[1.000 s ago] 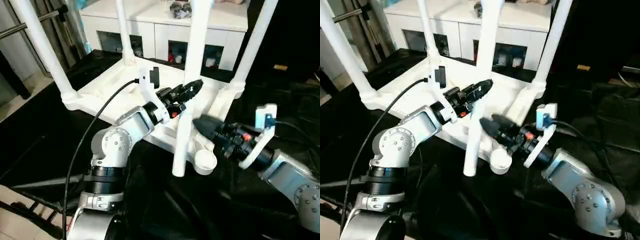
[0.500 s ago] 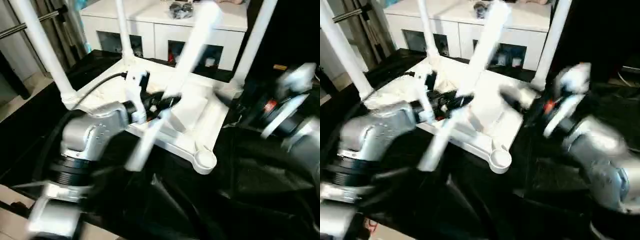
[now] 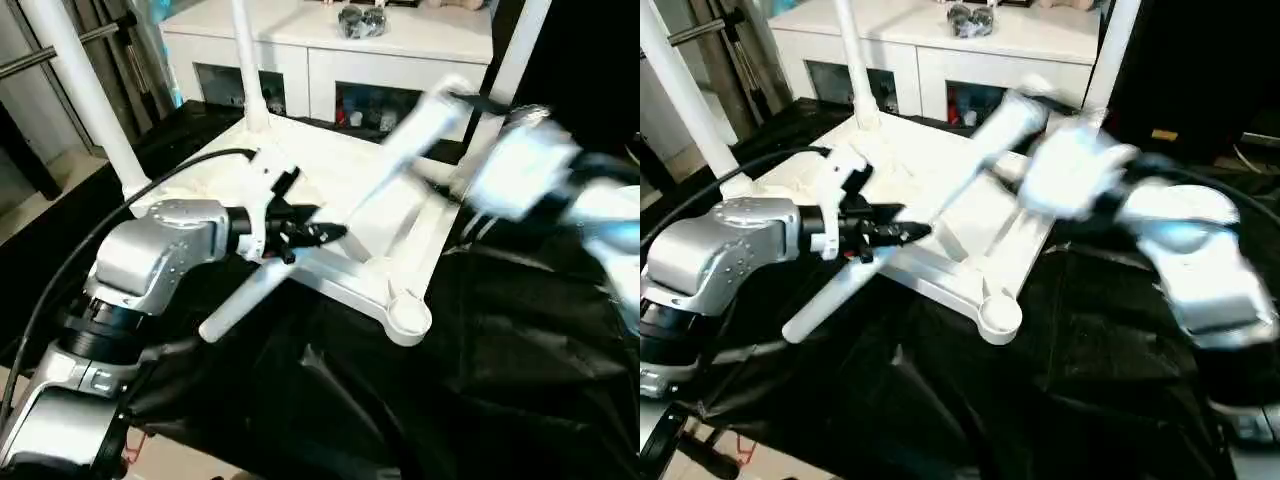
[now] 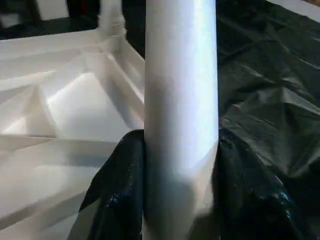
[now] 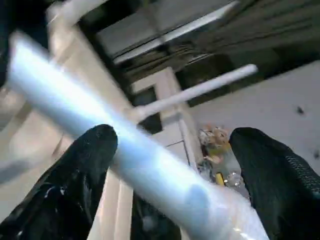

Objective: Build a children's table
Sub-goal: Pick table leg

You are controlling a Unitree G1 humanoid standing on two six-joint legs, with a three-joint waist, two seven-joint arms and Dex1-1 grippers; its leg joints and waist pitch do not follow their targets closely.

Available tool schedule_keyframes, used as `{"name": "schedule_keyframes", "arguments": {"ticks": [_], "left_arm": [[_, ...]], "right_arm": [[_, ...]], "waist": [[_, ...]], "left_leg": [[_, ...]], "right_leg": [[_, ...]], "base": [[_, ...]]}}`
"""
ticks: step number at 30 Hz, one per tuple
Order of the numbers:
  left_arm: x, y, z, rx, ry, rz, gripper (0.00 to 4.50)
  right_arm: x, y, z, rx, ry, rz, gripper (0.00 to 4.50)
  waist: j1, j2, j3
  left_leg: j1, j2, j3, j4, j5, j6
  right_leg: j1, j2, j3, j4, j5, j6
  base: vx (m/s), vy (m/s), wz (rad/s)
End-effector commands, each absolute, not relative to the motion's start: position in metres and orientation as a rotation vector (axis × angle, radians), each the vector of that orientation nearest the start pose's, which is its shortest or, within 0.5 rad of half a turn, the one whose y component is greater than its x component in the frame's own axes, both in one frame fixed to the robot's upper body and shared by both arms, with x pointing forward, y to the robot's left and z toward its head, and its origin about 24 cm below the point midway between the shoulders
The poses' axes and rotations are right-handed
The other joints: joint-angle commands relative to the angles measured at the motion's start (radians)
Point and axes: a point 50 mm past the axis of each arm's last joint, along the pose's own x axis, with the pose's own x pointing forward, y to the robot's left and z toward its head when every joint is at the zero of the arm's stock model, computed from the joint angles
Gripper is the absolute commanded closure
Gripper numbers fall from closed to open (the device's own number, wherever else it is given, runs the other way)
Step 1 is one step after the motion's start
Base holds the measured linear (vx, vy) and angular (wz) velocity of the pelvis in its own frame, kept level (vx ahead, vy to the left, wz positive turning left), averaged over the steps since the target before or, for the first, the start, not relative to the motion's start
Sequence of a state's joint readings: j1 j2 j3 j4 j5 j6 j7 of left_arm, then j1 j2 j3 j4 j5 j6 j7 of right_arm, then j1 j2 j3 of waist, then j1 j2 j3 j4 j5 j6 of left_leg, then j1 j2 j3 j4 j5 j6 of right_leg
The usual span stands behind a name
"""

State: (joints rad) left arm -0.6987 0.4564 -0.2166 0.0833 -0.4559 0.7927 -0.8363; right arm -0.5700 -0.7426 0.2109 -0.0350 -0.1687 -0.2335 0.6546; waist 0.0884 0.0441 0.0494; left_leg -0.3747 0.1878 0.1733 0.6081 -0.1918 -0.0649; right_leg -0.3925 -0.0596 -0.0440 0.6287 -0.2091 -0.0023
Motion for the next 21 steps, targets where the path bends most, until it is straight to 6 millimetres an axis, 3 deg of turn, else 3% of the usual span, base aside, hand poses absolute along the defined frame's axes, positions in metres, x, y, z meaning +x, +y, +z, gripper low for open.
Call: {"name": "schedule_keyframes", "arguments": {"ticks": [1,6,15,16,18,21], "left_arm": [[0.32,0.11,0.16,0.102,0.339,-1.135,2.78],[0.315,0.108,0.158,0.126,0.356,-1.19,2.78],[0.305,0.106,0.155,0.182,0.374,-1.265,2.78],[0.305,0.106,0.156,0.183,0.373,-1.265,2.78],[0.305,0.106,0.156,0.184,0.371,-1.265,2.78],[0.304,0.106,0.159,0.185,0.357,-1.276,2.78]], "right_arm": [[0.305,-0.16,0.2,-1.278,-0.426,0.832,0.44],[0.319,-0.165,0.186,-1.443,-0.39,0.847,0.44],[0.334,-0.174,0.173,-1.488,-0.345,0.819,0.44],[0.335,-0.176,0.171,-1.474,-0.328,0.819,0.71],[0.335,-0.178,0.169,-1.464,-0.312,0.816,0.81],[0.337,-0.183,0.161,-1.427,-0.258,0.81,0.99]], "waist": [[-0.003,-0.018,-0.066],[-0.005,-0.019,-0.066],[-0.01,-0.019,-0.068],[-0.009,-0.019,-0.071],[-0.007,-0.018,-0.073],[-0.008,-0.017,-0.071]], "left_leg": [[0.007,0.025,-0.006,-0.053,-0.077,0.047],[0.007,0.024,-0.006,-0.051,-0.08,0.065],[0.004,0.024,-0.004,-0.047,-0.067,0.08],[0.004,0.023,-0.004,-0.044,-0.064,0.084],[0.001,0.024,-0.004,-0.042,-0.045,0.095],[0.001,0.025,-0.005,-0.042,-0.064,0.098]], "right_leg": [[0.055,-0.062,0.04,-0.062,-0.058,-0.231],[0.055,-0.062,0.04,-0.06,-0.06,-0.25],[0.056,-0.057,0.039,-0.054,-0.016,-0.264],[0.056,-0.057,0.04,-0.052,0.0,-0.268],[0.056,-0.055,0.04,-0.047,0.041,-0.276],[0.054,-0.056,0.038,-0.049,0.024,-0.28]], "base": [[0.0,0.0,0.0],[0.0,0.0,0.0],[0.0,0.0,0.0],[0.0,0.0,0.0],[0.0,0.0,0.0],[0.0,0.0,0.0]]}}
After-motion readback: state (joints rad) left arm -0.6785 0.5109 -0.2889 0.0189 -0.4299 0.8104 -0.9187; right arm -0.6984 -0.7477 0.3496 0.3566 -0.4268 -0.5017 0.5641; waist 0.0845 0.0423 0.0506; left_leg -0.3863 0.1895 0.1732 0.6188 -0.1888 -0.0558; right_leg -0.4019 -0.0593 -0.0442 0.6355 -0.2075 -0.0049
